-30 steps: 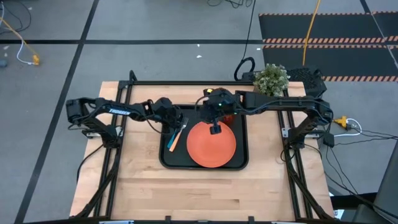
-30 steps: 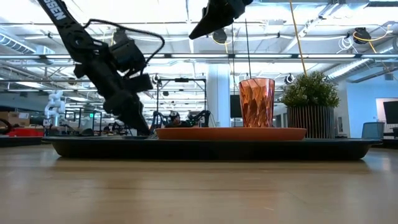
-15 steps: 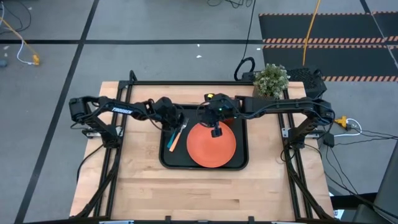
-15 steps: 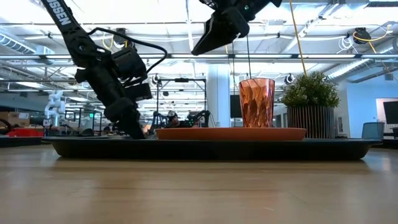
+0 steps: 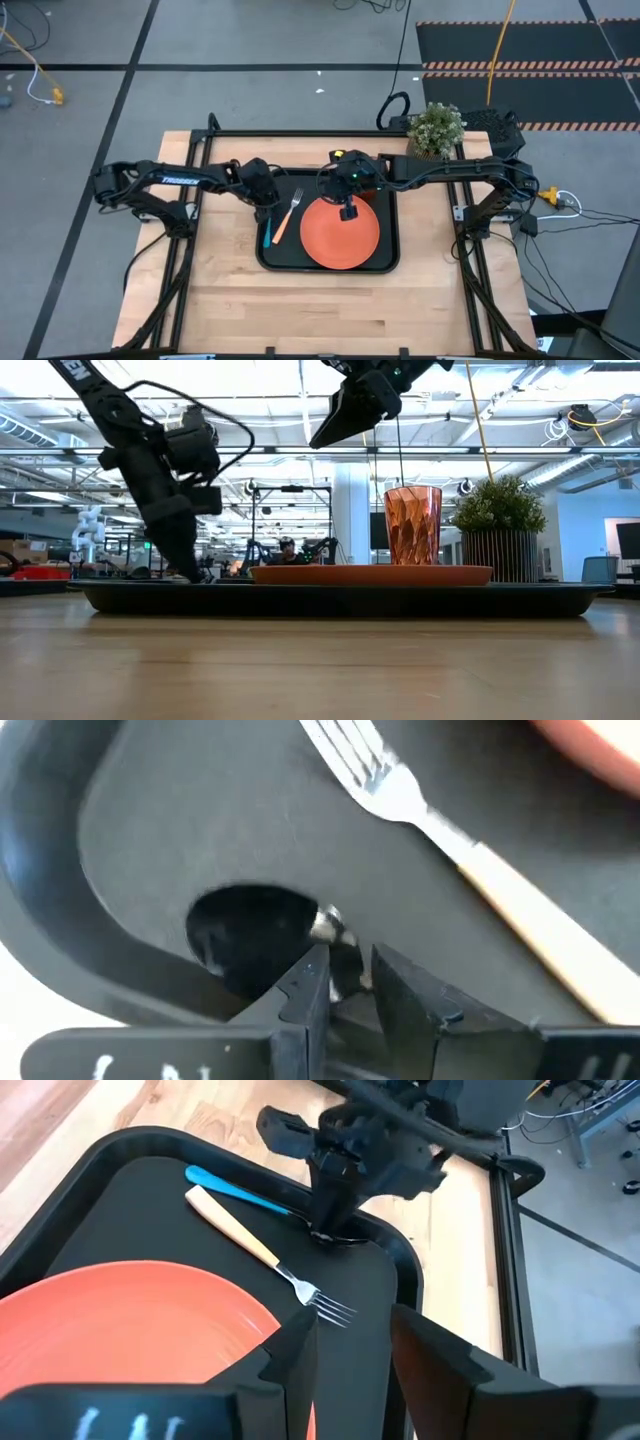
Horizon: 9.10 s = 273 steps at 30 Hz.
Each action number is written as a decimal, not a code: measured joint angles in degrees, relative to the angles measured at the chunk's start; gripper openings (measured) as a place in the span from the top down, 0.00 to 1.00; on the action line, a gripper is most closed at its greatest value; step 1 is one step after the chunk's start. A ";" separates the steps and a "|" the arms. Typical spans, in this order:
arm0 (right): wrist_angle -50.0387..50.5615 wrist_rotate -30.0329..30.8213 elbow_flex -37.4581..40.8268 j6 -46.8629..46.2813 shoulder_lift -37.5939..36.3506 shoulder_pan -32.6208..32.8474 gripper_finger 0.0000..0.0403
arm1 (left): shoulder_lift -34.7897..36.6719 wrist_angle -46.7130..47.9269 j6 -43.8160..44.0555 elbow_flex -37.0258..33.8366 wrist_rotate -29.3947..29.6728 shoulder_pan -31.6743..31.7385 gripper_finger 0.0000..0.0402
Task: Pick and place plate/cup/fork/spoon on tray
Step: Adjust the blue spoon on the black serving tray, then adjust the orange fork on the black serving tray
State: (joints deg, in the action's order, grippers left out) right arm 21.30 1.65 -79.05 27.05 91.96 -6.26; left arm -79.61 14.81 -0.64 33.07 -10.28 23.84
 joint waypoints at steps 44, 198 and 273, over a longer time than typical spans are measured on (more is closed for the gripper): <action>0.02 -0.20 0.00 -0.71 0.00 0.00 0.71 | -1.87 -1.94 -3.22 0.23 4.41 -1.75 0.80; -11.38 -0.20 9.66 -0.62 -4.18 -0.02 0.71 | -11.26 -33.60 -72.71 7.44 30.33 -12.99 0.80; -58.58 -13.99 34.53 2.74 -15.40 -23.59 0.71 | -12.03 35.62 47.89 29.32 5.65 -13.71 0.80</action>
State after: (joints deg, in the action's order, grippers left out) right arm -37.28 -12.34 -44.52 29.79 76.56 -29.86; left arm -91.63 50.43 47.25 62.39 -4.62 10.13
